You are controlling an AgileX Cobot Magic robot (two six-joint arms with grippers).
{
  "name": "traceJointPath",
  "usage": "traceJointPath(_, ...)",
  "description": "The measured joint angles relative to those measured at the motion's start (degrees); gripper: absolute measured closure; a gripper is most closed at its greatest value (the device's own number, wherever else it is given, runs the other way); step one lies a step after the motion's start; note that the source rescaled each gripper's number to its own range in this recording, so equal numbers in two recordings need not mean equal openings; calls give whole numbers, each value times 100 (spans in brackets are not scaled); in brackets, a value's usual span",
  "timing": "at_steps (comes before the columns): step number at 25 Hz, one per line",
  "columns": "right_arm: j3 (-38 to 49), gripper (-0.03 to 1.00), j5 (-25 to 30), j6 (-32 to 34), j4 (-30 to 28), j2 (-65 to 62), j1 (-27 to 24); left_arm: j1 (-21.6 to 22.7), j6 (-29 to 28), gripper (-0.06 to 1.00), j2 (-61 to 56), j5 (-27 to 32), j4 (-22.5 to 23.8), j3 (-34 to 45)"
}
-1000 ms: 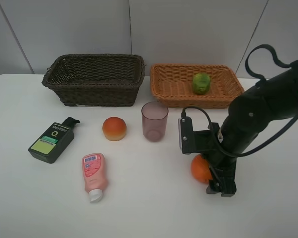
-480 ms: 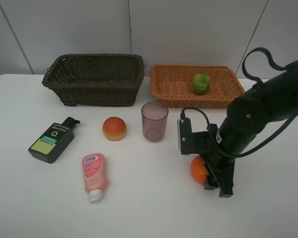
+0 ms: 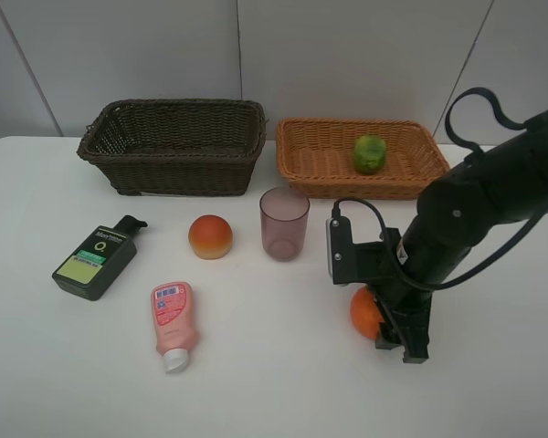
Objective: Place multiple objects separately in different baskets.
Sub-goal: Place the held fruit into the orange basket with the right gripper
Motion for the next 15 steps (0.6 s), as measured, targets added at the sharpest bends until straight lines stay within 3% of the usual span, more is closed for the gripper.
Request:
traceJointPath(8, 0, 69, 97, 0, 11, -59, 0, 0, 0, 1, 0, 0, 0, 0)
traceJointPath(12, -266, 69, 714, 66, 229, -271, 0, 0, 0, 1, 0, 0, 0, 0)
traceJointPath(15, -721, 69, 1244, 485, 474, -346, 0, 0, 0, 1, 0, 0, 0, 0)
